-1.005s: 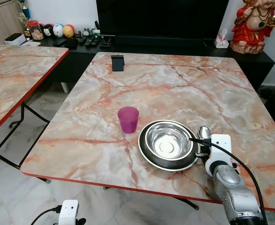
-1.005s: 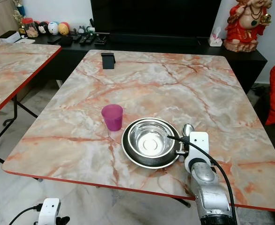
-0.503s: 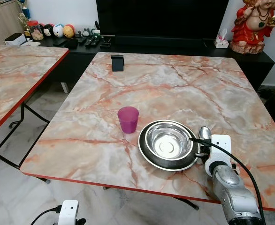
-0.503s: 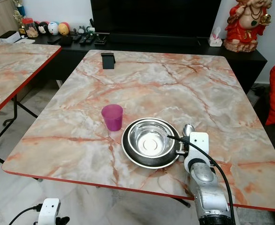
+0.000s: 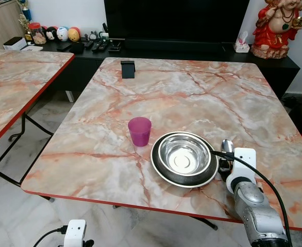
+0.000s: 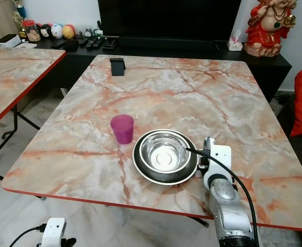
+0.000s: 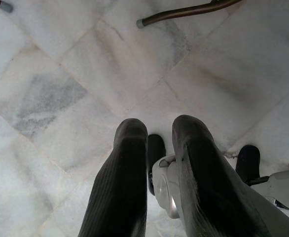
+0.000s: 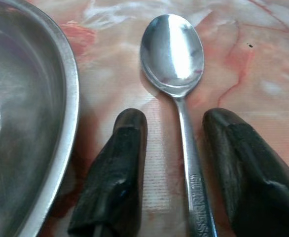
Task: Setting the table
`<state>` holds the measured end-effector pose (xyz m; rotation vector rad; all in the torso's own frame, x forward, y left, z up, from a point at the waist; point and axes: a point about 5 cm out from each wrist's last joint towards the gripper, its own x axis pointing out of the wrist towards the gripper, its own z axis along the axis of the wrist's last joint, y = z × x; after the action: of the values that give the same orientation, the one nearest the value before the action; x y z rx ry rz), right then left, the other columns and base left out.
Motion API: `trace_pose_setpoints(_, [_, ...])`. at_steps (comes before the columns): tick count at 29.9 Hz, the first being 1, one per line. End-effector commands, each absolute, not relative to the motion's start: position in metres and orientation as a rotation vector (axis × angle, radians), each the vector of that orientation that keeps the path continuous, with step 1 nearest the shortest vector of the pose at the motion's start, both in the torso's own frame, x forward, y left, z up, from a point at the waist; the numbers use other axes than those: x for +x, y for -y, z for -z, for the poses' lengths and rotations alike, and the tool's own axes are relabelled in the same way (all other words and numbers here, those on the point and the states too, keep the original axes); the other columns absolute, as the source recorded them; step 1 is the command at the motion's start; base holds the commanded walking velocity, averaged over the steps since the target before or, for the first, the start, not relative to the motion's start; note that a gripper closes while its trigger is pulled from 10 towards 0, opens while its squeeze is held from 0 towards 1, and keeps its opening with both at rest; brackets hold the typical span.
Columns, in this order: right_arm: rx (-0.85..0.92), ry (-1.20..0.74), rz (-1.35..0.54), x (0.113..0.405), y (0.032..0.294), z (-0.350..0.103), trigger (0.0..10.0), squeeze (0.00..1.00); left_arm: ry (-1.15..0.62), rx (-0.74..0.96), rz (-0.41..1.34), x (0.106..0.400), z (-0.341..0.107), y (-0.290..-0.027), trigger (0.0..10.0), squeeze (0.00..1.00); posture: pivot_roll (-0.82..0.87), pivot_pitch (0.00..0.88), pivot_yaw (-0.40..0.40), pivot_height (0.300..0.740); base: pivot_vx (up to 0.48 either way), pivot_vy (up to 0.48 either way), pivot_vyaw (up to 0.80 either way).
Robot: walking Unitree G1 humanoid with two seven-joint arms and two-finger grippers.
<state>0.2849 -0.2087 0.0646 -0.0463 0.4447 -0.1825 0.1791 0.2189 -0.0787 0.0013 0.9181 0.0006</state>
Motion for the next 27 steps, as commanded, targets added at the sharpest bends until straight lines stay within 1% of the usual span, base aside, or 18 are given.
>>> trace_pose_setpoints(1, [-0.024, -0.478, 0.171, 0.282, 0.205, -0.058, 10.0, 0.68, -0.940, 0.014, -0.003, 0.174, 0.080, -0.223, 10.0, 0.00, 0.00, 0.000, 0.004, 0.740, 0.000, 0.000, 0.00])
trace_pose_setpoints(4, [-0.005, -0.480, 0.155, 0.282, 0.202, -0.058, 10.0, 0.67, -0.941, 0.024, 0.007, 0.174, 0.080, -0.223, 10.0, 0.00, 0.00, 0.000, 0.004, 0.740, 0.000, 0.000, 0.00])
trace_pose_setpoints(5, [-0.008, -0.478, 0.155, 0.283, 0.201, -0.058, 10.0, 0.65, -0.941, 0.023, 0.006, 0.174, 0.080, -0.223, 10.0, 0.00, 0.00, 0.000, 0.003, 0.740, 0.000, 0.000, 0.00])
trace_pose_setpoints(8, [-0.008, -0.475, 0.157, 0.283, 0.202, -0.059, 10.0, 0.64, -0.940, 0.022, 0.007, 0.174, 0.080, -0.222, 10.0, 0.00, 0.00, 0.000, 0.003, 0.740, 0.000, 0.000, 0.00])
trace_pose_setpoints(9, [-0.008, -0.473, 0.159, 0.284, 0.202, -0.059, 10.0, 0.62, -0.940, 0.022, 0.007, 0.174, 0.080, -0.222, 10.0, 0.00, 0.00, 0.000, 0.002, 0.740, 0.000, 0.000, 0.00])
trace_pose_setpoints(13, [-0.007, -0.460, 0.161, 0.285, 0.203, -0.062, 10.0, 0.63, -0.941, 0.022, 0.008, 0.175, 0.080, -0.222, 10.0, 0.00, 0.00, 0.000, 0.002, 0.740, 0.000, 0.000, 0.00])
trace_pose_setpoints(14, [-0.007, -0.445, 0.165, 0.286, 0.203, -0.064, 10.0, 0.62, -0.940, 0.022, 0.008, 0.175, 0.080, -0.222, 10.0, 0.00, 0.00, 0.000, 0.002, 0.740, 0.000, 0.000, 0.00])
trace_pose_setpoints(15, [-0.009, -0.431, 0.165, 0.287, 0.203, -0.065, 10.0, 0.35, -0.940, 0.022, 0.008, 0.175, 0.080, -0.222, 10.0, 0.00, 0.00, 0.000, 0.002, 0.740, 0.000, 0.000, 0.00])
trace_pose_setpoints(16, [-0.014, -0.403, 0.169, 0.289, 0.203, -0.069, 10.0, 0.00, -0.940, 0.022, 0.008, 0.175, 0.080, -0.222, 10.0, 0.00, 0.00, 0.000, 0.003, 0.740, 0.000, 0.000, 0.00])
trace_pose_setpoints(27, [-0.010, -0.293, 0.205, 0.297, 0.210, -0.094, 10.0, 0.00, -0.940, 0.021, 0.009, 0.175, 0.080, -0.222, 10.0, 0.00, 0.00, 0.000, 0.005, 0.740, 0.000, 0.000, 0.00])
